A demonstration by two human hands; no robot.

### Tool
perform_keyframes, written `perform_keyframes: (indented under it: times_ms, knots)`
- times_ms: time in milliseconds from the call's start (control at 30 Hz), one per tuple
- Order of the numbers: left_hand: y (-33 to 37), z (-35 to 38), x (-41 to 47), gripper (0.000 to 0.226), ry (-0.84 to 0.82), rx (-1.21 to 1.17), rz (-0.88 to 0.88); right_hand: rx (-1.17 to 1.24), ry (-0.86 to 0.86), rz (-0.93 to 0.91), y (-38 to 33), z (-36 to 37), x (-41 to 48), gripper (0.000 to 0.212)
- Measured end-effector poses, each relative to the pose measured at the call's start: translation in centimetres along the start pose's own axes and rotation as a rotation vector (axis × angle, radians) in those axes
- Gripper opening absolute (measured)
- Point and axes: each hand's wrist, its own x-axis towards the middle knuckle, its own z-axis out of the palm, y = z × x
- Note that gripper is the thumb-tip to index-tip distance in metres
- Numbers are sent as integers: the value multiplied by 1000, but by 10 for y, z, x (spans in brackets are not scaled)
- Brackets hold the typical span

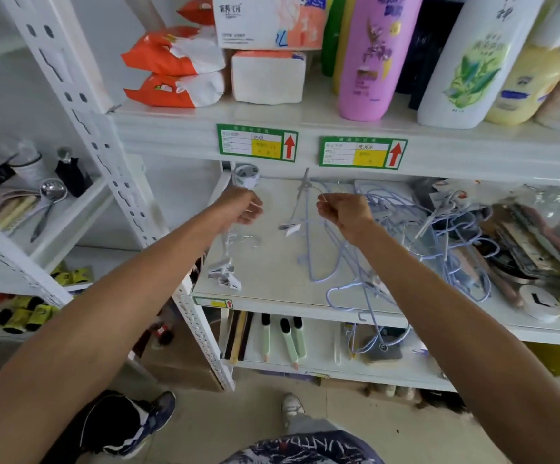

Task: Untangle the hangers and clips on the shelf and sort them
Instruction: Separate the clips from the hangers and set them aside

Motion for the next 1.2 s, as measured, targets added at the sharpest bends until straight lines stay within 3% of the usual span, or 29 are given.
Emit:
perform_keyframes:
  times_ms: [133, 233, 367, 467, 533, 600, 667, 800, 900, 1067, 1200]
  knots:
    - [13, -10, 3, 65, -342, -526, -215, -248, -116, -243, 11, 5, 13, 18]
    - [20, -10, 0, 54, -417, -486, -175, -477, -237, -392, 26, 8, 26, 29]
    - [-2, -19, 5, 31, -323, -226, -132, -670, -333, -474, 44, 23, 37, 42]
    - [-30, -26, 15, 17, -262, -309, -160, -789, -393, -423, 58, 42, 42, 41]
    - [-50, -27, 23, 27, -144, -438, -185, -770, -410, -299, 71, 54, 49, 36]
    - [-68, -30, 30, 29, -176, -580, -203, -765, -379, -260, 85, 66, 52, 28]
    - [-75, -28, 34, 31, -254, -592, -189, -792, -326, -361, 98, 76, 51, 30]
    - [-73, -26, 41, 21, -64, -289, -166, -979, -351, -656, 109, 82, 55, 50]
    - [-88, -28, 43, 21, 47, -214, -128, -990, -408, -466, 114, 83, 65, 52]
    - [-104, -23, 53, 30, 176, 33, -20, -642, -316, 86, 115, 101, 69, 21]
    - [-105, -21, 59, 34, 285, 428, 83, -519, -181, 217, 119, 107, 79, 18]
